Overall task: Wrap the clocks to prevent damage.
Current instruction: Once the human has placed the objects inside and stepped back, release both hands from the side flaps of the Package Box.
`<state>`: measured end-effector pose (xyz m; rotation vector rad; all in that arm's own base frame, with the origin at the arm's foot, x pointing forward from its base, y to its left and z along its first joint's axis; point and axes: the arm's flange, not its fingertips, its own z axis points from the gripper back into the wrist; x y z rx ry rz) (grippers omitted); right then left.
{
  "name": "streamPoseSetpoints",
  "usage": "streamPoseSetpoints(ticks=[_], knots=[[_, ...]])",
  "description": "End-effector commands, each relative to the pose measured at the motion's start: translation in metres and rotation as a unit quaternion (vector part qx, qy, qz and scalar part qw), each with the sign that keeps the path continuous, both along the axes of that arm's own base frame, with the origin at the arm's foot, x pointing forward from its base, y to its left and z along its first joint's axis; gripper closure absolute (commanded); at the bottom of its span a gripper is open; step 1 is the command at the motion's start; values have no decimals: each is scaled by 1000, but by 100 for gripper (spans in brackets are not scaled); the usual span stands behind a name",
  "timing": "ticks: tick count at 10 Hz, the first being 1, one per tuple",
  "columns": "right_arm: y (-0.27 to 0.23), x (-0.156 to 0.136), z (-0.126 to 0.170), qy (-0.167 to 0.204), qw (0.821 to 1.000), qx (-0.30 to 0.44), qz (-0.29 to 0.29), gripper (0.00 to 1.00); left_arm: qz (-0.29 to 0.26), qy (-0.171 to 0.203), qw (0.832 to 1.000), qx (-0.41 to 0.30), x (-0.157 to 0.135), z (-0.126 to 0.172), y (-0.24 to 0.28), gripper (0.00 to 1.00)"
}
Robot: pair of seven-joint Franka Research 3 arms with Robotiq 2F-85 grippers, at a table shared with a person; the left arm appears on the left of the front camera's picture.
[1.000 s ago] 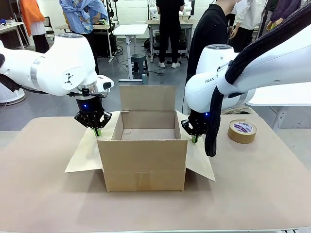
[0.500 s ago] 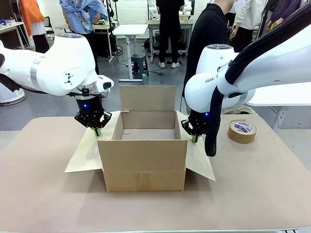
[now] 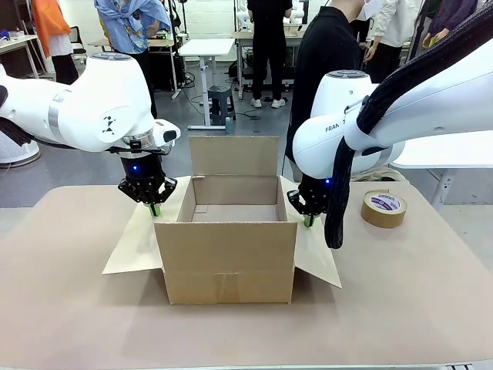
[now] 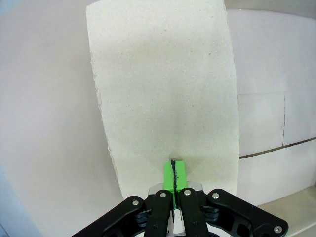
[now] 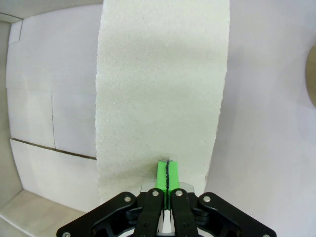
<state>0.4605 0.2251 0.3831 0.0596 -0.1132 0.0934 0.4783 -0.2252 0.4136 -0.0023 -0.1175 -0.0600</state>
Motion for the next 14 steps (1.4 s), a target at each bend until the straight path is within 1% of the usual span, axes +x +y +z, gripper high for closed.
streamPoseSetpoints(ticks=[1, 14], knots=[[1, -1, -2, 2, 1000, -4, 3, 99, 0, -1, 1000, 2, 0, 0, 0, 100], [1, -1, -2, 2, 1000, -4, 3, 99, 0, -1, 1000, 2, 0, 0, 0, 100]])
